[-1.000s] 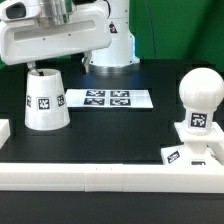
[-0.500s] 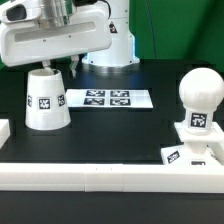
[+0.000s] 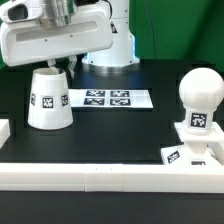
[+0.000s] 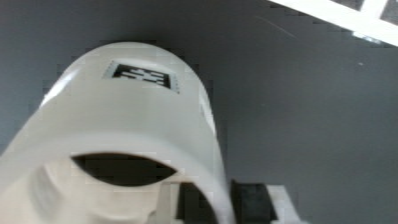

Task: Assemble lamp

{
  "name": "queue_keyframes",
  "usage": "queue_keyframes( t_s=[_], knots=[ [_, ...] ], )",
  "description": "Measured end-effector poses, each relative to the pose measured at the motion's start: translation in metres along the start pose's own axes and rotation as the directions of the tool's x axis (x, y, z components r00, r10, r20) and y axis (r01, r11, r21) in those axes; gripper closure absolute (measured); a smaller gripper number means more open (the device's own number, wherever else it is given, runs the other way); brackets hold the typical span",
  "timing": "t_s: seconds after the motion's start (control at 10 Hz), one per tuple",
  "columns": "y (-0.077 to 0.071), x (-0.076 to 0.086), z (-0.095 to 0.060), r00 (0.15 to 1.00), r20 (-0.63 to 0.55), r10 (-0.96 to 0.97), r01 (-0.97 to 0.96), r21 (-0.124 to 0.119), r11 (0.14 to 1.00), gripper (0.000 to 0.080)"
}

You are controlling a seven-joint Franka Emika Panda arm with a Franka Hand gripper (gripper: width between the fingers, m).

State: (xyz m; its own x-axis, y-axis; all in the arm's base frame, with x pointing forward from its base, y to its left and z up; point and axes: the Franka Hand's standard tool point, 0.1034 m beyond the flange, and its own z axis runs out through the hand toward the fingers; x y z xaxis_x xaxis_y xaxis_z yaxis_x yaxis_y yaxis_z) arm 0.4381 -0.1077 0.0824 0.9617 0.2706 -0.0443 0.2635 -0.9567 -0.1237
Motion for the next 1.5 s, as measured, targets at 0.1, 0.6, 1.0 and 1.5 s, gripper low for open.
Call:
queue_keyframes(
  t_s=[0.1,0.6,1.0,1.5],
  knots=[
    [-0.01,0.01,-0.003,1.0,0.004,0.012,-0.012,0.013,1.0,0.0755],
    [-0.061,0.106,-0.06,0.985,0.008,0.173,-0.173,0.068,0.983,0.0755],
    [-0.056,0.154,-0.099,0.972,0.002,0.237,-0.235,0.118,0.965,0.0755],
    [-0.07,0.159,-0.111,0.967,0.007,0.253,-0.252,0.123,0.96,0.0755]
  ],
)
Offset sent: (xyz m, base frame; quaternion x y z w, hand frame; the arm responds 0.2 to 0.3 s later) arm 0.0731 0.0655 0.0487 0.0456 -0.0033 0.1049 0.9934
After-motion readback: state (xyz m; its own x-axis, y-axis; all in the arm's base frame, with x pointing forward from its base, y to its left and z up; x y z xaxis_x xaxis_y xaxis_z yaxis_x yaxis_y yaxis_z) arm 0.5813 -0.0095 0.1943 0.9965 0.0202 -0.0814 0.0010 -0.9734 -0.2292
